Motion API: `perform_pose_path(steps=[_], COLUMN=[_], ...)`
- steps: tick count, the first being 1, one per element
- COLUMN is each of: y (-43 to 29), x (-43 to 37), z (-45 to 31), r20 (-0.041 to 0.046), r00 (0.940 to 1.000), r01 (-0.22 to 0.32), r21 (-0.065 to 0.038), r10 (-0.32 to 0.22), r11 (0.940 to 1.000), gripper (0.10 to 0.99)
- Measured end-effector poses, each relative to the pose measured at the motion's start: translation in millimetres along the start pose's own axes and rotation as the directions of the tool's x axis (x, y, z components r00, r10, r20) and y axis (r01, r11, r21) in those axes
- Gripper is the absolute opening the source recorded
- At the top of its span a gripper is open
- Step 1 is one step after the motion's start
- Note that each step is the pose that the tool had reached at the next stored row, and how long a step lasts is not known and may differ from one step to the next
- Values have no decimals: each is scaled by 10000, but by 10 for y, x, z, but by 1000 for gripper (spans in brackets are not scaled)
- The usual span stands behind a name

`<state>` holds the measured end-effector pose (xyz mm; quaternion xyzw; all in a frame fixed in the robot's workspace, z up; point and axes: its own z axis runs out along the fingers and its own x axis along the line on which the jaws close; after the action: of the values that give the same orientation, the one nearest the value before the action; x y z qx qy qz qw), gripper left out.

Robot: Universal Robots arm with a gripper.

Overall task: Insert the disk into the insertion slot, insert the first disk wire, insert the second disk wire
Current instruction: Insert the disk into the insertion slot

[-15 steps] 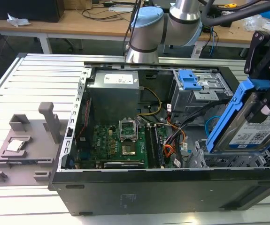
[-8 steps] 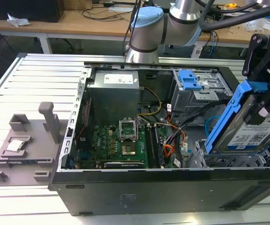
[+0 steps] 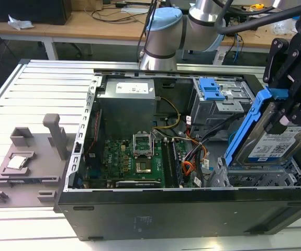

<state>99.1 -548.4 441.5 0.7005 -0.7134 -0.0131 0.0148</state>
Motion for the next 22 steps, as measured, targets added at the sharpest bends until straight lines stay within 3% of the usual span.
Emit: perform_pose_path(steps=[9, 18, 22], y=[-34, -39, 14], x=[-75, -76, -75], z=[74, 183, 191], r20=[0, -2, 6], r00=[10000, 10000, 10000], r01=[3, 3, 6], r21=[0, 0, 28], r10=[-3, -3, -6], r11=[10000, 10000, 10000], gripper=[365, 365, 365])
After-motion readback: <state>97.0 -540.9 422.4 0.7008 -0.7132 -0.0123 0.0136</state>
